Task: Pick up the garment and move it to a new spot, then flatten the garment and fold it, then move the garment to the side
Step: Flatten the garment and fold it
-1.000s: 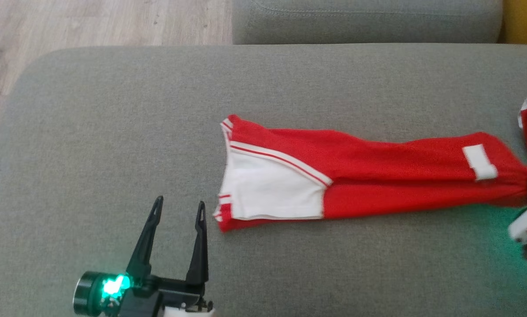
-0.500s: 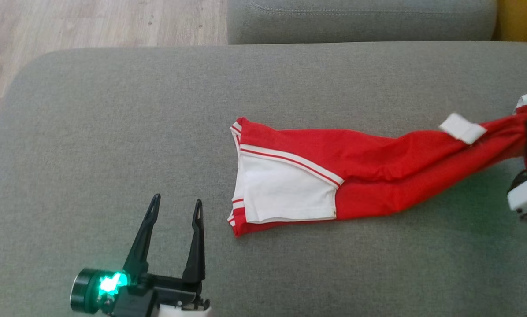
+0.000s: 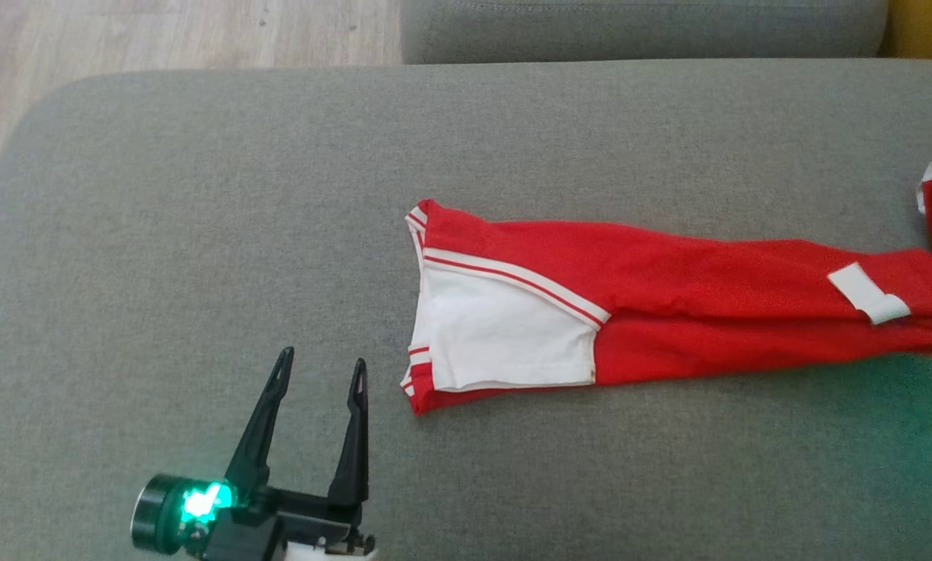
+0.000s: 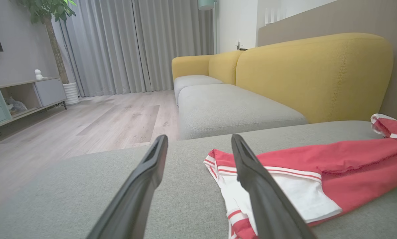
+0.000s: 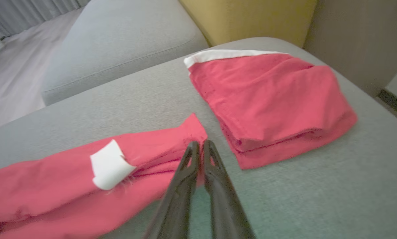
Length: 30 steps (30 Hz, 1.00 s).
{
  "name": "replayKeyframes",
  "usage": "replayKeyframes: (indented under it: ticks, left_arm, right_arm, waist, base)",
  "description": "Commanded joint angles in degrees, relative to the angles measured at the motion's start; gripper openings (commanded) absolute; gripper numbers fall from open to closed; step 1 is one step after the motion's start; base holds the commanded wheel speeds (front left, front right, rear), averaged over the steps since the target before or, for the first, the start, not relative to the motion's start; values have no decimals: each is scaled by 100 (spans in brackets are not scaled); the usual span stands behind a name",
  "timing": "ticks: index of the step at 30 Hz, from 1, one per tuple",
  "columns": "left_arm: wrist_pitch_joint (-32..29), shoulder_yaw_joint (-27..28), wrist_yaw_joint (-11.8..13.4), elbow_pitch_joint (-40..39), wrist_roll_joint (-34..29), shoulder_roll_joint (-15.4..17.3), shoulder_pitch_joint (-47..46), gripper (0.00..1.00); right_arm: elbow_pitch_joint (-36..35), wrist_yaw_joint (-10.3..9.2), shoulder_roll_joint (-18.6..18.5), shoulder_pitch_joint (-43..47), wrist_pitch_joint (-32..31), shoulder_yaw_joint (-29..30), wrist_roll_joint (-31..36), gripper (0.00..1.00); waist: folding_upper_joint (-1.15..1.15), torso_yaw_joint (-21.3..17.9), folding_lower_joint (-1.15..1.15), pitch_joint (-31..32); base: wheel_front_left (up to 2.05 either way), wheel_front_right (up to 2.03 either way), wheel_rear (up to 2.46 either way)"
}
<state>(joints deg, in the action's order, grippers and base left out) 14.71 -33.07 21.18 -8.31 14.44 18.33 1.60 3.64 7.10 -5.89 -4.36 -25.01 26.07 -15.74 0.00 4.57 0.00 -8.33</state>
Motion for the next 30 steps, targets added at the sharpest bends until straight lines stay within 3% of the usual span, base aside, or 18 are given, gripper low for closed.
replayKeyframes:
  ticks: [1, 6, 10, 17, 21, 22, 30]
  left_arm:
    - [29, 252, -23, -146, -56, -24, -136, 100]
    - [29, 306, -88, -119, -95, -68, -133, 100]
    - [29, 304, -159, -93, -131, -119, -161, 100]
    - [29, 292, -294, -47, -179, -221, -234, 100]
    - [29, 279, -354, -25, -201, -288, -280, 100]
    - [29, 304, -421, 7, -219, -370, -297, 100]
    - [29, 458, -507, 10, -272, -494, -222, 100]
  right_arm:
    - [-242, 39, -66, -170, 175, -15, 179, 100]
    - [-361, 39, 172, -454, 643, -35, 411, 100]
    - [15, 39, 283, -798, 958, 121, 647, 100]
    - [2026, 39, 300, -1820, 1507, 510, 343, 100]
    - [2878, 39, 300, -2173, 1806, 710, 556, 100]
    - [3678, 39, 301, -2427, 2091, 1180, 1123, 100]
    - [4647, 39, 301, -2481, 2539, 1649, 1621, 100]
  waist:
    - [0, -28, 0, -32]
    - [0, -112, 0, -51]
    - [0, -155, 0, -51]
    - [0, -163, 0, -179]
    - [0, -107, 0, -246]
    - [0, -19, 0, -303]
    - [0, 46, 0, -322]
  base:
    - [0, 0, 0]
    - [0, 0, 0]
    - [0, 0, 0]
    - [0, 0, 0]
    - [0, 0, 0]
    - [0, 0, 0]
    - [0, 0, 0]
